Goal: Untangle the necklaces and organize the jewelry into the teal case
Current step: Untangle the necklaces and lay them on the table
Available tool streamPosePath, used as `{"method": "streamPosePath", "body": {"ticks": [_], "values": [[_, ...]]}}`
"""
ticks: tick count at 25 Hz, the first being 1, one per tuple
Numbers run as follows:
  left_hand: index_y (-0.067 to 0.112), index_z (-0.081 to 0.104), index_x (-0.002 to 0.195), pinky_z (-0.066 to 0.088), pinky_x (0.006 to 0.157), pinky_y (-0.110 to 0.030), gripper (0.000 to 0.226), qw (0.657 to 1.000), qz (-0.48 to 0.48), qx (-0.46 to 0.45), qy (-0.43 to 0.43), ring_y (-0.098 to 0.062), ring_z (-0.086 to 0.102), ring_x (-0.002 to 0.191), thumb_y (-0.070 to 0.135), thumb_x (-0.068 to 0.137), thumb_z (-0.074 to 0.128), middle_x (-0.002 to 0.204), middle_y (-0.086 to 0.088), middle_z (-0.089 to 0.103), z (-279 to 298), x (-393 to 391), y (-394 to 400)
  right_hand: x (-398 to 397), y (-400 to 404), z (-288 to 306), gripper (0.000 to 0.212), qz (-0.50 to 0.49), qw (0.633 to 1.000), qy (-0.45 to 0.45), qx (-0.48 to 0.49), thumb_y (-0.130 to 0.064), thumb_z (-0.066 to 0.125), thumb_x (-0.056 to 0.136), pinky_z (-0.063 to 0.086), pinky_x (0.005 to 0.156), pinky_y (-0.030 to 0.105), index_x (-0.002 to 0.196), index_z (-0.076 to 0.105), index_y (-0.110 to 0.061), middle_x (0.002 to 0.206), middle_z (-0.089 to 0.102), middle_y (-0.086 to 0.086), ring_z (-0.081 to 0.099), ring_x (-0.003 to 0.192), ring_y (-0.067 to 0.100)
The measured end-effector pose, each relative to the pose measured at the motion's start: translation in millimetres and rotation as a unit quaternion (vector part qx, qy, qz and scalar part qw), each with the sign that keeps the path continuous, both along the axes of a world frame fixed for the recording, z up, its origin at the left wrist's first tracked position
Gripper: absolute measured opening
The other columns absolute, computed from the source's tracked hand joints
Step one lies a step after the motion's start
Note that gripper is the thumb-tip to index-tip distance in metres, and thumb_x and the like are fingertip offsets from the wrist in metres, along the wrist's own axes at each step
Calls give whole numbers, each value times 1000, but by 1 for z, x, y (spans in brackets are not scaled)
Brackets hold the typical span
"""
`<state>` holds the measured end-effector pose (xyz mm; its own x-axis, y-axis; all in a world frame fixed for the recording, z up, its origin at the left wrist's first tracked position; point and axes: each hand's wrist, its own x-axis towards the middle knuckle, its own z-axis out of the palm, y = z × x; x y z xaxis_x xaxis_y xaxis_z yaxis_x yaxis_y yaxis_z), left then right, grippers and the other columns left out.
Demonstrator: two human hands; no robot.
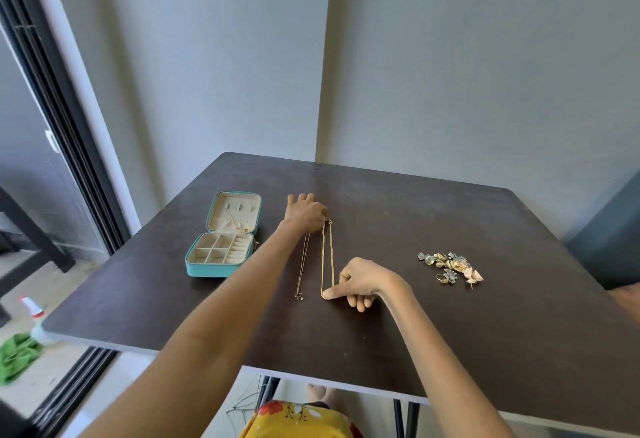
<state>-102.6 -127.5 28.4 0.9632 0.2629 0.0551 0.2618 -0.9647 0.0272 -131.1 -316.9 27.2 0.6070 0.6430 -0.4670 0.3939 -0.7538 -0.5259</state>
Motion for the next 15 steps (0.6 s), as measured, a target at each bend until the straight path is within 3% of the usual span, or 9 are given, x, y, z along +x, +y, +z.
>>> {"method": "streamPosePath", "body": {"ticks": [7,12,15], "values": [[35,58,123,22,103,-46,38,999,-2,-44,-5,-26,35,126,22,95,36,133,-7,44,6,-8,-4,-3,-4,3,39,-34,998,42,33,-45,69,81,38,35,16,66,53,-13,52,60,2,54,37,10],[34,60,120,22,101,-43,34,993,10,-68,-96,-25,36,127,24,93,41,133,-5,47,30,-41,17,-1,7,5,41,-173,959,-33,221,-46,58,88,28,33,16,65,53,-13,45,54,-1,41,30,10],[30,57,122,24,100,-41,34,987,67,-68,-129,-26,39,125,24,90,47,133,-4,48,35,-79,52,-2,46,17,33,-175,940,-73,283,-39,59,88,31,36,15,67,55,-14,47,56,-2,40,30,9]]}}
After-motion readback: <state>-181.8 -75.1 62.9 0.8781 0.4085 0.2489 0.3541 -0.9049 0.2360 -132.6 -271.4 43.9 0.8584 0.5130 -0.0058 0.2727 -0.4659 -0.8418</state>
